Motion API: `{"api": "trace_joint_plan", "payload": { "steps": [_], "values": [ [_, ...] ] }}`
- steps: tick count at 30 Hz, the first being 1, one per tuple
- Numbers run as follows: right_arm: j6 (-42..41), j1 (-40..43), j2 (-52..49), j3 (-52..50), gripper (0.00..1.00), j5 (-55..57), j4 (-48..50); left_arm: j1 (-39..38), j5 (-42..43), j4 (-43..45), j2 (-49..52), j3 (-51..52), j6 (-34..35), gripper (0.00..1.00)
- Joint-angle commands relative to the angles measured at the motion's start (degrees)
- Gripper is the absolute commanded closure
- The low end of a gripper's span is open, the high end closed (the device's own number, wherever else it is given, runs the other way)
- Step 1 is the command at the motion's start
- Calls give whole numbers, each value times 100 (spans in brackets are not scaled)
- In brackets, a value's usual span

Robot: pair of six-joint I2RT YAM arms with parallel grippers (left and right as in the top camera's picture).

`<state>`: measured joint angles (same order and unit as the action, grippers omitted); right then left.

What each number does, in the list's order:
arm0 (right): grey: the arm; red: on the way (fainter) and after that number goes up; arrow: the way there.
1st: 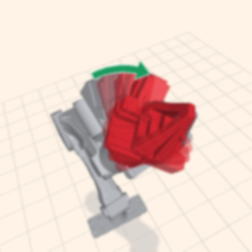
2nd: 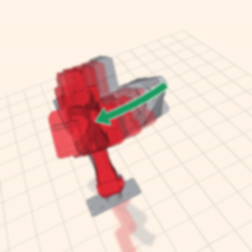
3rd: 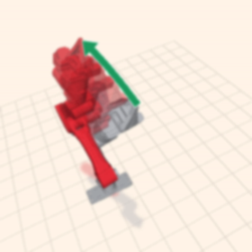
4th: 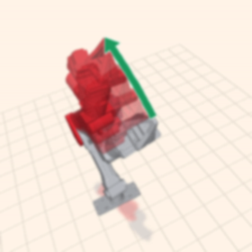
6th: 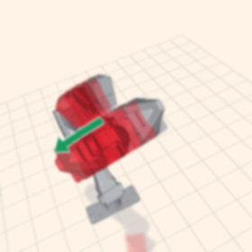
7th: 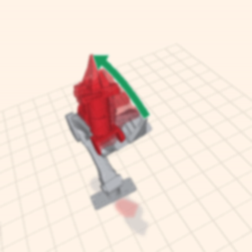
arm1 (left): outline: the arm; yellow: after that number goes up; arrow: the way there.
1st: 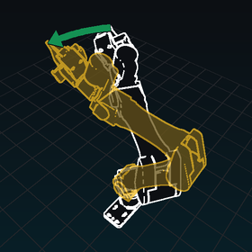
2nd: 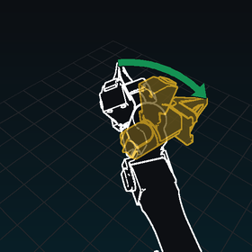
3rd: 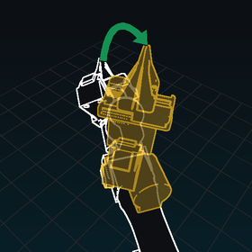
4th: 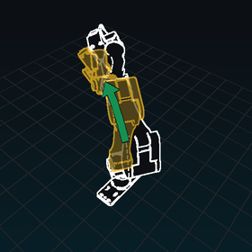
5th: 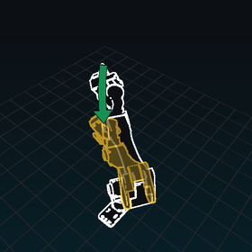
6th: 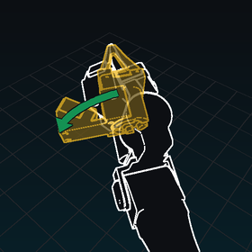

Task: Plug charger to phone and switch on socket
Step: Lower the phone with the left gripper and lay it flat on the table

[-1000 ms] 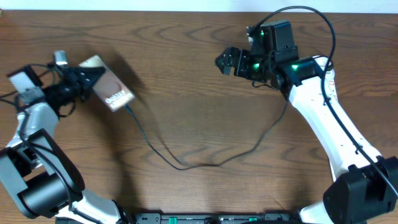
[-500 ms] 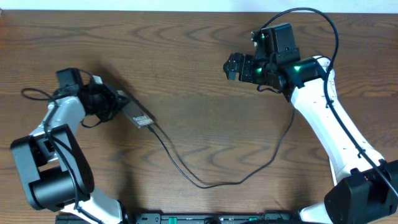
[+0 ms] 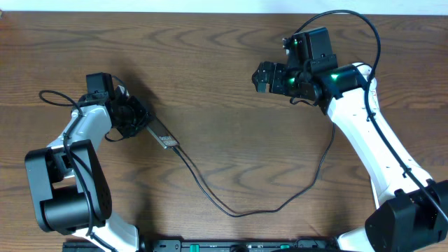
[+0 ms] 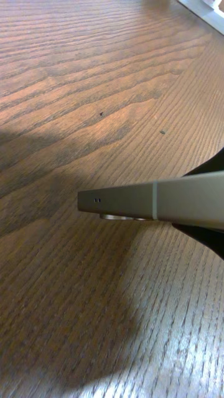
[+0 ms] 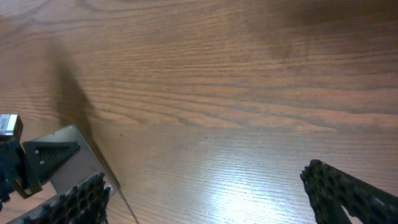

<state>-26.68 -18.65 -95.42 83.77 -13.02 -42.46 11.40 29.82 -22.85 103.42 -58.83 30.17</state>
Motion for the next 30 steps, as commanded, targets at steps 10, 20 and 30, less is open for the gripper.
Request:
{"api": "trace_joint_plan", "payload": {
  "steps": [10, 20, 30],
  "values": [
    [61, 13, 107, 46, 1, 68, -20, -13, -74, 105, -44, 424, 52, 92],
    [61, 13, 107, 46, 1, 68, -20, -13, -76, 13, -44, 424, 50, 92],
    [61, 13, 107, 46, 1, 70, -13, -13, -76, -70, -44, 424, 48, 78]
  ]
}}
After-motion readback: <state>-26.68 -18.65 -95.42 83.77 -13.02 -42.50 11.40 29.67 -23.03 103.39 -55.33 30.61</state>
